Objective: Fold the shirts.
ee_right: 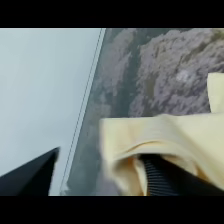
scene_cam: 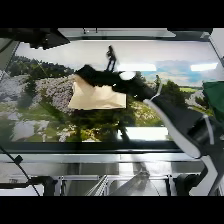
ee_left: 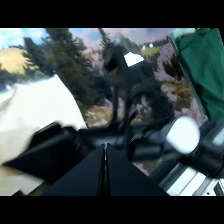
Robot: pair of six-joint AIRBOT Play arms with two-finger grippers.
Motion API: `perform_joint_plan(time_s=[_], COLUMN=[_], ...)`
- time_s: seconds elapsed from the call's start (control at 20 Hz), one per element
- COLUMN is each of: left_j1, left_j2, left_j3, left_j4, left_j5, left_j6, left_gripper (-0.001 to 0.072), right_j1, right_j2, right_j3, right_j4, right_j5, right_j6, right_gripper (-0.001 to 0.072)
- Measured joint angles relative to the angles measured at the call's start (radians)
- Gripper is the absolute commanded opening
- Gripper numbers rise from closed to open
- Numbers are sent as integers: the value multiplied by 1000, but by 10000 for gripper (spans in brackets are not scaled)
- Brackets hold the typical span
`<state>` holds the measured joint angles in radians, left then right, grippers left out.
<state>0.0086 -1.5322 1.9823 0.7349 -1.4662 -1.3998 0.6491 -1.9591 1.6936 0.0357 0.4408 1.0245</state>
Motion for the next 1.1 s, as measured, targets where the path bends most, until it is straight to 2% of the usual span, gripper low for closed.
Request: perform_joint_plan(time_s=[0.15, 0.2, 0.25, 0.3, 0.4, 0.5, 0.55, 0.65, 0.8, 0.85, 0.9, 0.95, 1.1], left_j1=[27, 32, 36, 38, 45, 53, 57, 68, 89, 96, 103, 107, 114], left_j2=[29, 33, 36, 38, 42, 43, 44, 44, 44, 45, 45, 45, 45], left_j3=[-80, -107, -132, -152, -178, -192, -196, -201, -204, -204, -205, -205, -206], left_j4=[-1, -2, -2, -2, -3, -3, -3, -3, -3, -3, -2, -2, -3], left_j5=[-4, -3, -2, 0, 3, 4, 3, -4, -28, -39, -47, -54, -73], left_j6=[34, 45, 56, 67, 81, 92, 92, 96, 99, 100, 100, 101, 102], left_gripper=[1, 1, 2, 1, 1, 1, 1, 1, 2, 1, 1, 1, 2], right_j1=[77, 86, 88, 82, 45, -19, -56, -143, -271, -316, -357, -396, -472], right_j2=[-76, -85, -88, -84, -60, -29, -14, 19, 71, 87, 95, 99, 79], right_j3=[62, 84, 104, 117, 135, 144, 146, 149, 151, 151, 151, 149, 141], right_j4=[161, 193, 216, 232, 235, 204, 173, 46, -333, -467, -574, -667, -818], right_j5=[-114, -120, -116, -102, -46, 49, 97, 206, 425, 497, 568, 636, 755], right_j6=[-148, -190, -236, -278, -340, -342, -310, -189, 90, 174, 237, 293, 404], right_gripper=[675, 583, 327, 6, 15, 14, 14, 13, 17, 166, 553, 660, 660])
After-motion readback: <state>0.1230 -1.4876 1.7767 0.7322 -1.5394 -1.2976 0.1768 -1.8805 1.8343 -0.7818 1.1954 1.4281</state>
